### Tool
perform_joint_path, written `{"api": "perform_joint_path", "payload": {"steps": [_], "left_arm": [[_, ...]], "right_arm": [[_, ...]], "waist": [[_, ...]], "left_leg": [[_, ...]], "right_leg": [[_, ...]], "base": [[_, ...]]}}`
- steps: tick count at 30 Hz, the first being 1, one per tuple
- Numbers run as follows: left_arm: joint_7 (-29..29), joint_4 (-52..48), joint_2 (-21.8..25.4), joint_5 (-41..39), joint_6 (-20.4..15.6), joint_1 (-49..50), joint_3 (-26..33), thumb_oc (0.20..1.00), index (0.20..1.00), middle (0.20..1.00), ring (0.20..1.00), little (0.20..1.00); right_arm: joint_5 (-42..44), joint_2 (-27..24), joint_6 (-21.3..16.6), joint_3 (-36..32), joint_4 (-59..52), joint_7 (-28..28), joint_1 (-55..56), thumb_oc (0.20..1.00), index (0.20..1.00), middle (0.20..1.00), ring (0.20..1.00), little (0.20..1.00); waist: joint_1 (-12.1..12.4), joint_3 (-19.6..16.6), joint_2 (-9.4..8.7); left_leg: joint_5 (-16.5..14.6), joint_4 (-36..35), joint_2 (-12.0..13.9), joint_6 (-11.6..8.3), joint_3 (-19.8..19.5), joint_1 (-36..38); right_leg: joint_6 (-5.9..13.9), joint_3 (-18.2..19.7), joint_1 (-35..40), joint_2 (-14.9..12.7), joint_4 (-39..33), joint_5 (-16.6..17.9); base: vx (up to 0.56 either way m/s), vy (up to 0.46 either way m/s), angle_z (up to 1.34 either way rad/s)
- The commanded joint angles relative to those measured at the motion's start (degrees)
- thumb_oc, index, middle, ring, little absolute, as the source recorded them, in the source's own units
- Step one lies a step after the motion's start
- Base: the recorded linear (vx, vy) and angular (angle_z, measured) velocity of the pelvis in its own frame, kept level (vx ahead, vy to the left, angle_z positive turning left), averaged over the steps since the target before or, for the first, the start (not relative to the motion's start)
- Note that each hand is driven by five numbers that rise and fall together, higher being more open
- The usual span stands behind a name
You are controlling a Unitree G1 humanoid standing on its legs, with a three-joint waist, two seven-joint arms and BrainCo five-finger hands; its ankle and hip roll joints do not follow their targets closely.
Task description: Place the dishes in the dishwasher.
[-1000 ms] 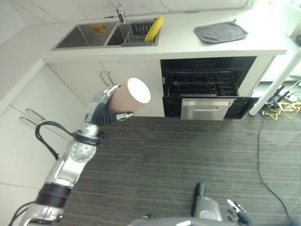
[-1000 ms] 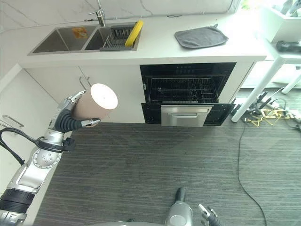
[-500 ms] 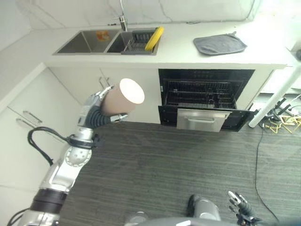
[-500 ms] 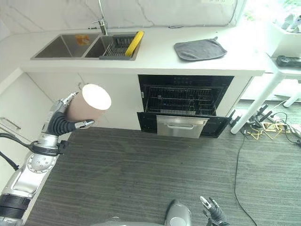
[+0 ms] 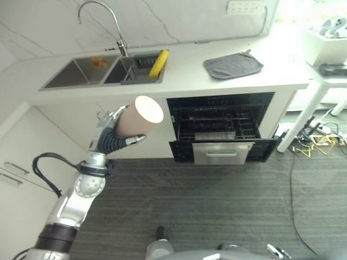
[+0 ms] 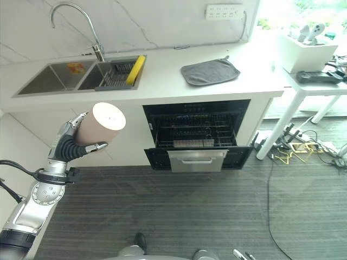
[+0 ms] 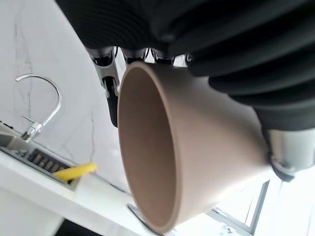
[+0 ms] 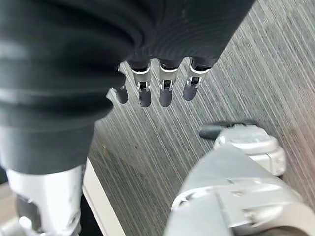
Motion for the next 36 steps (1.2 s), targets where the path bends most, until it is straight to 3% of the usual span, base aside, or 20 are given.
{"api": "perform_joint_path", "payload": {"steps": [1,4,5,7,9,10,13,16,18,20,24,26,28,31,34,36], "left_arm": [[1.41,-5.47,0.57,-2.40,-0.70,-1.87,6.00,0.200,0.200,0.200,0.200,0.200],[1.82,-5.17,-0.10,-2.37,-1.07,-2.24,5.93,0.200,0.200,0.200,0.200,0.200],[0.88,-3.99,0.31,-1.47,-2.94,-2.36,5.68,0.200,0.200,0.200,0.200,0.200],[1.01,-3.44,0.74,-1.48,-3.96,-2.72,5.31,0.200,0.200,0.200,0.200,0.200],[0.80,-2.73,1.83,-3.76,-6.20,-4.41,4.59,0.200,0.200,0.200,0.200,0.200],[2.62,-2.86,1.69,-3.65,-6.97,-4.86,4.29,0.200,0.200,0.200,0.200,0.200],[4.51,-2.42,1.73,-1.84,-6.99,-5.77,3.35,0.200,0.200,0.200,0.200,0.200],[4.33,-2.23,2.94,-1.13,-5.74,-7.57,2.20,0.200,0.200,0.200,0.200,0.200],[3.96,-2.27,3.40,-1.24,-5.64,-7.68,1.98,0.200,0.200,0.200,0.200,0.200],[3.89,-2.61,3.67,-0.65,-5.16,-7.42,1.99,0.200,0.200,0.200,0.200,0.200],[4.28,-3.80,3.85,-0.47,-3.73,-6.00,2.74,0.200,0.200,0.200,0.200,0.200],[4.08,-5.47,3.79,-1.21,-3.09,-4.38,4.26,0.200,0.200,0.200,0.200,0.200],[2.48,-5.95,3.56,-2.93,-3.63,-4.10,4.89,0.200,0.200,0.200,0.200,0.200],[1.50,-6.47,3.28,-2.92,-5.42,-3.42,5.55,0.200,0.200,0.200,0.200,0.200],[2.59,-6.74,2.52,-0.88,-5.73,-3.22,4.96,0.200,0.200,0.200,0.200,0.200],[2.42,-6.72,2.43,0.18,-5.23,-4.50,4.55,0.200,0.200,0.200,0.200,0.200]], "right_arm": [[3.30,1.25,-0.53,0.65,-0.58,-1.08,-4.78,1.000,1.000,1.000,1.000,1.000],[5.63,1.93,-0.44,-0.42,-1.87,-0.88,-4.68,1.000,1.000,1.000,1.000,1.000],[5.12,3.20,-0.56,-0.70,-4.94,-1.74,-4.53,1.000,1.000,1.000,1.000,1.000],[5.92,3.69,-0.51,-0.71,-5.83,-2.24,-4.44,1.000,1.000,1.000,1.000,1.000],[12.53,5.42,0.62,-1.86,-7.23,-1.90,-3.53,1.000,1.000,1.000,1.000,1.000],[13.40,6.19,-0.62,-1.90,-8.45,-0.47,-3.09,1.000,1.000,1.000,1.000,1.000],[12.43,6.19,-0.40,-0.87,-10.41,-0.55,-2.47,1.000,1.000,1.000,1.000,1.000],[11.71,6.18,-1.36,-0.53,-7.61,-0.48,-3.56,1.000,1.000,1.000,1.000,1.000],[11.20,6.20,-1.85,-0.85,-6.58,-0.40,-3.86,1.000,1.000,1.000,1.000,1.000],[9.74,6.16,-1.85,-0.59,-6.26,-0.83,-4.27,1.000,1.000,1.000,1.000,1.000],[6.93,5.89,-1.32,1.11,-5.96,-2.06,-5.26,1.000,1.000,1.000,1.000,1.000],[3.97,4.41,-0.66,1.93,-7.19,-1.76,-5.47,1.000,1.000,1.000,1.000,1.000],[4.25,3.03,-1.40,2.16,-6.99,-1.98,-5.21,1.000,1.000,1.000,1.000,1.000],[5.59,1.88,-1.70,1.63,-5.99,-1.42,-6.22,1.000,1.000,1.000,1.000,1.000],[7.03,1.36,-1.17,2.38,-5.79,-2.39,-7.74,1.000,1.000,1.000,1.000,1.000],[7.66,2.07,-1.68,2.51,-4.88,-0.63,-7.43,1.000,1.000,1.000,1.000,1.000]], "waist": [[0.89,2.36,-4.21],[1.49,2.02,-3.97],[1.86,1.67,-4.60],[1.73,1.61,-4.96],[1.09,1.53,-5.75],[-0.75,2.13,-4.55],[-2.47,2.81,-4.12],[-3.28,2.45,-4.77],[-3.05,2.21,-4.55],[-2.21,1.70,-4.28],[-1.50,1.28,-5.53],[-1.19,1.07,-6.08],[-0.26,1.09,-6.70],[0.78,1.15,-5.64],[1.36,0.93,-5.03],[0.73,0.55,-4.54]], "left_leg": [[-0.07,0.98,-1.00,-2.12,-0.34,-2.34],[-2.30,2.50,-3.49,-0.42,-2.03,-2.93],[-4.25,3.27,-7.56,2.36,-3.61,-3.36],[-5.12,3.54,-8.99,3.64,-3.90,-3.42],[-7.67,3.74,-12.73,7.41,-3.65,-2.23],[-8.69,1.88,-13.60,8.02,-3.66,1.64],[-10.22,0.88,-13.44,7.40,-4.07,4.61],[-13.58,0.99,-14.12,7.54,-4.64,6.65],[-14.36,1.60,-13.91,7.65,-4.46,6.90],[-14.28,2.97,-12.89,7.46,-3.25,6.46],[-15.81,7.90,-11.29,6.55,-3.36,6.04],[-16.94,11.45,-11.20,5.19,-3.17,5.22],[-14.87,15.45,-11.64,3.51,-4.16,0.89],[-8.62,7.79,-8.50,1.05,-6.75,-0.33],[-6.03,1.24,-7.32,0.75,-9.07,0.92],[-4.68,-2.29,-6.05,0.09,-7.28,2.20]], "right_leg": [[1.78,-3.03,3.00,-1.17,-1.92,2.63],[1.14,-2.53,2.43,-1.44,3.86,-0.92],[3.21,-0.24,0.11,-2.31,13.54,0.21],[4.60,0.71,-1.24,-2.75,18.27,2.02],[8.33,3.25,-6.57,-4.41,33.38,12.17],[7.44,2.55,-12.71,-5.53,32.24,12.22],[6.85,1.54,-14.74,-7.60,21.86,13.37],[8.38,3.67,-15.56,-10.55,8.63,19.42],[8.72,4.35,-15.27,-11.50,8.51,20.14],[8.29,3.15,-13.44,-12.49,9.11,18.16],[7.20,1.40,-8.87,-8.53,3.32,12.79],[5.62,0.04,-5.80,-5.67,-1.34,10.56],[4.15,0.63,-2.56,-3.98,-6.62,11.29],[3.82,2.14,-1.15,-2.31,-9.54,11.24],[3.65,2.37,-0.93,-1.89,-10.97,11.52],[4.04,0.93,-0.51,-2.43,-11.28,11.33]], "base": [[0.29,0.210,0.05],[0.30,0.229,0.04],[0.36,0.296,0.01],[0.20,0.190,0.20],[0.26,0.203,0.50],[0.33,0.083,0.04],[0.21,-0.119,-0.13],[0.23,-0.291,0.31],[0.20,-0.289,0.27],[0.16,-0.330,0.40],[0.14,-0.365,0.08],[0.11,-0.385,-0.08],[0.07,-0.210,-0.06],[0.04,0.038,-0.15],[0.02,0.118,-0.53],[0.04,0.117,-0.42]]}}
